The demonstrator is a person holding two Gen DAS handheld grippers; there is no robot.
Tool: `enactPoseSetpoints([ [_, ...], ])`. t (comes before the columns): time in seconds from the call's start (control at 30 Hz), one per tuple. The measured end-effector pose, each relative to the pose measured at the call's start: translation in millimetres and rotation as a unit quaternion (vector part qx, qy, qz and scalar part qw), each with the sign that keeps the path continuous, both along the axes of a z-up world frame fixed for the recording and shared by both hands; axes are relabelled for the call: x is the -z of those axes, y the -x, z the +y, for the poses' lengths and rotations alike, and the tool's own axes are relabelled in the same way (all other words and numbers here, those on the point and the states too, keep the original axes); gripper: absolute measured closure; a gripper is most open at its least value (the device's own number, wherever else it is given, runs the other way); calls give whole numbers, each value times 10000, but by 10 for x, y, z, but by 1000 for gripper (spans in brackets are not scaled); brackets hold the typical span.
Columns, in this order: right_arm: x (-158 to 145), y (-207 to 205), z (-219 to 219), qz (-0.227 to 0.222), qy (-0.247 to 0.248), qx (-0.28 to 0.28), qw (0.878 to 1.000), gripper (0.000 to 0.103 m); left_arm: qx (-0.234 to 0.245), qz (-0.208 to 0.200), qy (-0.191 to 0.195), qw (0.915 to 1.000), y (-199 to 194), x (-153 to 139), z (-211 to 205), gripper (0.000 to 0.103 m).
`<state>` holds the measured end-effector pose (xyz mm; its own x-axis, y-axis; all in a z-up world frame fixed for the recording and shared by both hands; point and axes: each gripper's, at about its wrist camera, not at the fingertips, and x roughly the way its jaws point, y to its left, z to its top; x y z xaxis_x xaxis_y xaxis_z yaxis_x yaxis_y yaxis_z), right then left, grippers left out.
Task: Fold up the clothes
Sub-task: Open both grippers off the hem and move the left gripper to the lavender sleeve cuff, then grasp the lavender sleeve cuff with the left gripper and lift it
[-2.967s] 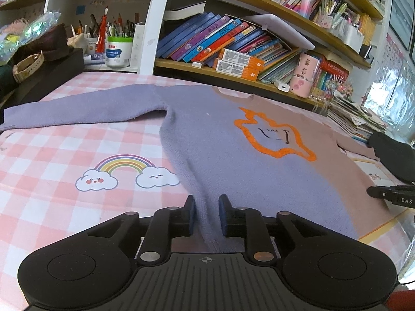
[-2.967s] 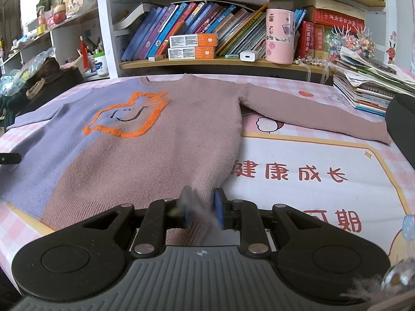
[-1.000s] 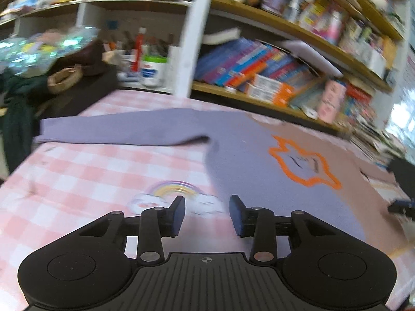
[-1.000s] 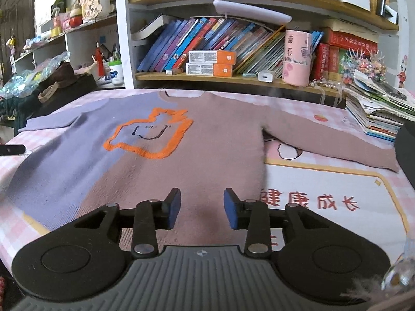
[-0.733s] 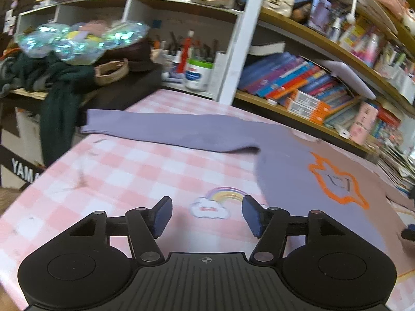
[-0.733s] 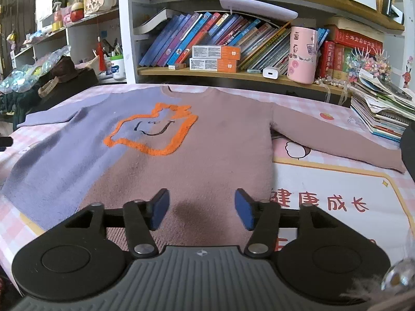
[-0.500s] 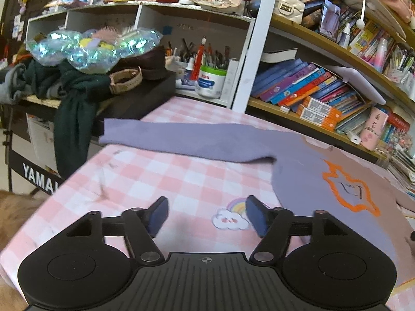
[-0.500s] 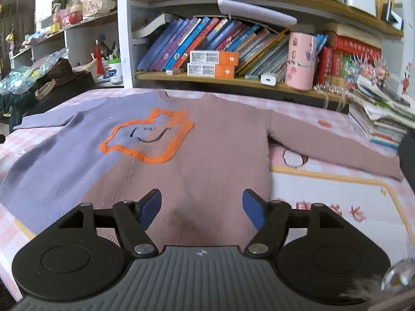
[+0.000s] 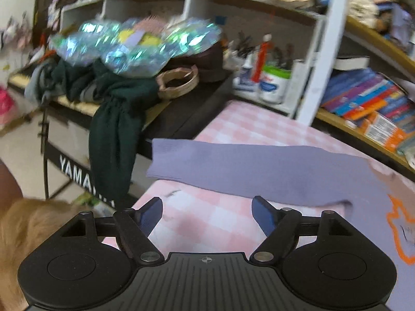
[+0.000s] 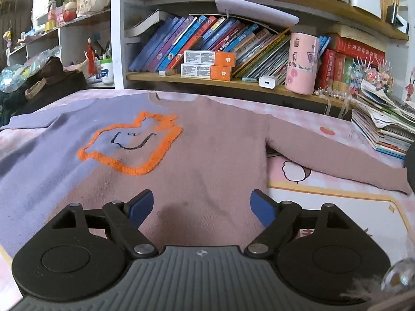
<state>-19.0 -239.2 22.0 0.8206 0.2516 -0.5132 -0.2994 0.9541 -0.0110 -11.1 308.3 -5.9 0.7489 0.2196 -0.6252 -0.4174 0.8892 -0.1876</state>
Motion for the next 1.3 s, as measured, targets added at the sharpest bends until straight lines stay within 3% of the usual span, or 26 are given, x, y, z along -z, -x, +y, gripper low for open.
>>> enactPoseSetpoints([
  [0.17, 3, 8, -15, 10, -90, -46, 9999, 17, -502, 278, 144, 9982, -270, 65, 294, 25],
  [0.33, 4, -10, -10, 81, -87, -68, 9999, 17, -898, 126, 785, 9928, -348, 240, 509, 29],
  [0.47, 10, -16, 34, 83, 45, -65, 9999, 17, -1190, -56, 1330, 9839, -380, 373, 675, 55],
  [0.63, 27, -31, 86, 110, 212, -60, 9997, 17, -1190, -399, 1693, 9775, -308, 427, 811, 73],
  [0.77, 34, -15, 90, 103, 273, -93, 9995, 17, -1012, -426, 1318, 9852, -351, 346, 770, 99],
  [0.9, 47, 25, 81, 127, 391, -218, 9989, 16, -750, -358, 648, 9944, -440, 131, 602, 100],
  [1.03, 60, 64, 71, 152, 509, -342, 9980, 15, -392, -462, -79, 9981, -487, -173, 285, 100],
  [1.17, 63, 68, 37, 177, 470, -337, 9982, 15, 352, -738, -539, 9952, -577, -604, -242, 100],
  [1.3, 73, 69, 45, 204, 498, -347, 9979, 15, 1196, -1165, -731, 9832, -706, -1056, -907, 100],
])
